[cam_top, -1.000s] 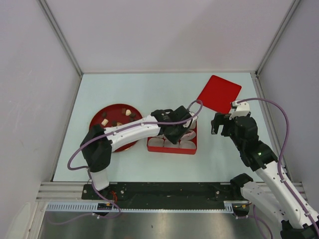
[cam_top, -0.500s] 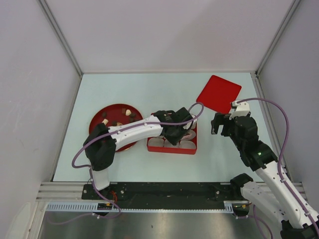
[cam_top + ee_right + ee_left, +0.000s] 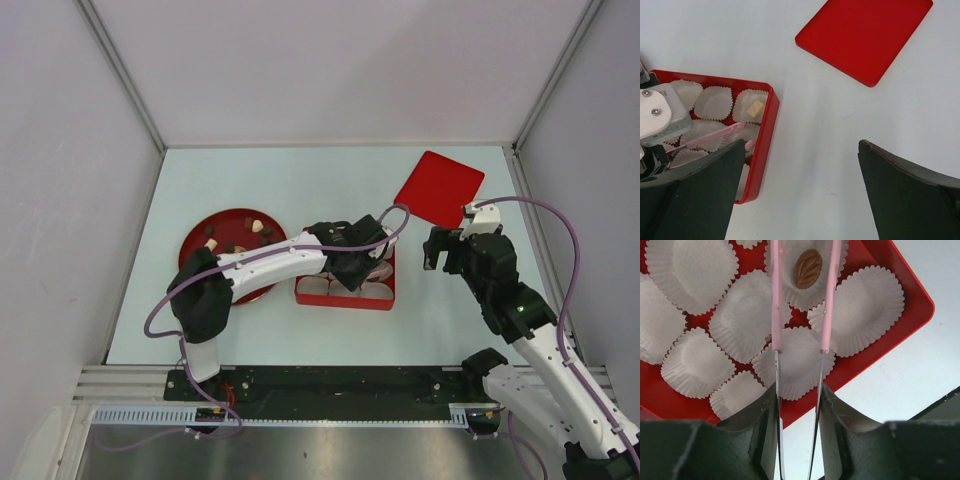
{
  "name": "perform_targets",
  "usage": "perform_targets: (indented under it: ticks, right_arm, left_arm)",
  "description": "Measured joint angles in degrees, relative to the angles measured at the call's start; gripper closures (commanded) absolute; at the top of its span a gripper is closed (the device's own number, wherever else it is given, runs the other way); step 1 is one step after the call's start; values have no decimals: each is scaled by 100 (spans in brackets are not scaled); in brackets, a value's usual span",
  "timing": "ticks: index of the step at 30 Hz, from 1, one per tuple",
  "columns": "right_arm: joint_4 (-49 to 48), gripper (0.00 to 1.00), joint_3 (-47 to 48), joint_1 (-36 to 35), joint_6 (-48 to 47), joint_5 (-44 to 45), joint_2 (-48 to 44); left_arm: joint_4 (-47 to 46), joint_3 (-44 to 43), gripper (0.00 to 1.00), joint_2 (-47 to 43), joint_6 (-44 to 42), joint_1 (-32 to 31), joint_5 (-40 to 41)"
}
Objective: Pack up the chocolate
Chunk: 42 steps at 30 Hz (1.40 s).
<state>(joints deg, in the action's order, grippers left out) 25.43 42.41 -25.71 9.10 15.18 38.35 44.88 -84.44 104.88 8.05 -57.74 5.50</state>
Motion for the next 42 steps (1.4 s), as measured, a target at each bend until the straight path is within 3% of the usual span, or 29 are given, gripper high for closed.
perform_targets:
  ticks: [7,16,22,37,42]
  right_arm:
    - [0,0,0,-72,-17,0,0]
    - [-2,0,0,-151,-15,4,4]
    - [-2,0,0,-155,-15,63,70]
    - [-39,0,-39,-142,-11,37,66]
    - [-37,0,-39,-142,11,37,-52]
  left_arm:
    - [-162,177,62,-247,160,2,28]
    - [-181,621,61,-1484,619,291,444]
    - [94,1062,61,-2319,951,863,739]
    - [866,2376,61,-3294,1751,2518,1235]
    - [879,2677,69,-3508,1784,2973,1237]
